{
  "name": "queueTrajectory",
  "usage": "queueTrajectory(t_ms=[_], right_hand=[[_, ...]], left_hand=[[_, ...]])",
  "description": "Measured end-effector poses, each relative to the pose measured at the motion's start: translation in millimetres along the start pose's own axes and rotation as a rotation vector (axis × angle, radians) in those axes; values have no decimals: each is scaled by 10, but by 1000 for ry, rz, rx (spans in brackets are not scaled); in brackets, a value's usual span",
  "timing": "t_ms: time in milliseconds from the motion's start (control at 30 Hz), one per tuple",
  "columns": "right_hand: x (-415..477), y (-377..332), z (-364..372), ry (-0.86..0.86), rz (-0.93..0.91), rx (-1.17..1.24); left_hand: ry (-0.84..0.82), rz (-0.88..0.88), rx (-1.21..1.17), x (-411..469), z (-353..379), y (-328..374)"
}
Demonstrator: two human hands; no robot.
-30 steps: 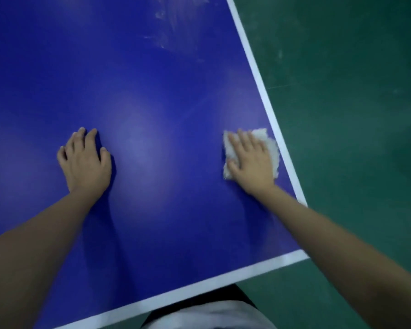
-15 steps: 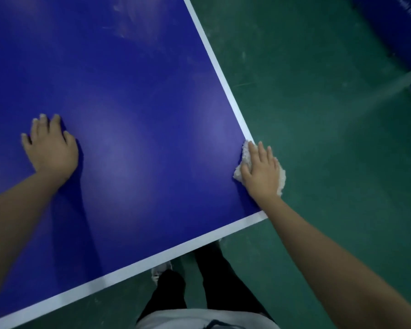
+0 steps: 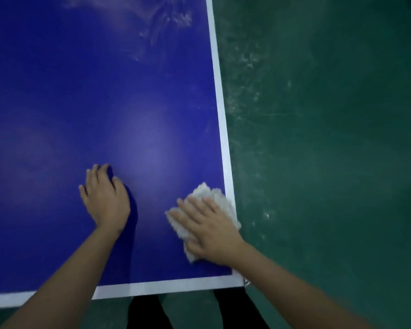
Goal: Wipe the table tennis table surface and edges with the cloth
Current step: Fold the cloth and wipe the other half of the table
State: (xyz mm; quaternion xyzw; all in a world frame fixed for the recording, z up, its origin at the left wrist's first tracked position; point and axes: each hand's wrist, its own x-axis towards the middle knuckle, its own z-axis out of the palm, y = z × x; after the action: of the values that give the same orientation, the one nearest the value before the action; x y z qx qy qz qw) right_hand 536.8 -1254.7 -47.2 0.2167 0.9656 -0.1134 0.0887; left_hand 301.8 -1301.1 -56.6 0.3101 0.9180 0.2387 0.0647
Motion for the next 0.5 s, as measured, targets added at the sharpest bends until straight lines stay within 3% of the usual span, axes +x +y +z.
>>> queueTrajectory(t_ms=[133,267,333,433,500], right_hand=[[503,740,-232,97,156,82],[829,939,-358,96,216,35],[741,757,-326,76,57,-16],[326,252,-160,5,-439,-146],[238,116,-96,-57,-648,-136]], left_hand=[[52,-195,115,-219,-8,9],[50,-320,255,-380,-34,-19],[46,-326,273,-363,-9,4],[62,-337,290,-340,3,-27],[56,-313,316,-347,23,-38]])
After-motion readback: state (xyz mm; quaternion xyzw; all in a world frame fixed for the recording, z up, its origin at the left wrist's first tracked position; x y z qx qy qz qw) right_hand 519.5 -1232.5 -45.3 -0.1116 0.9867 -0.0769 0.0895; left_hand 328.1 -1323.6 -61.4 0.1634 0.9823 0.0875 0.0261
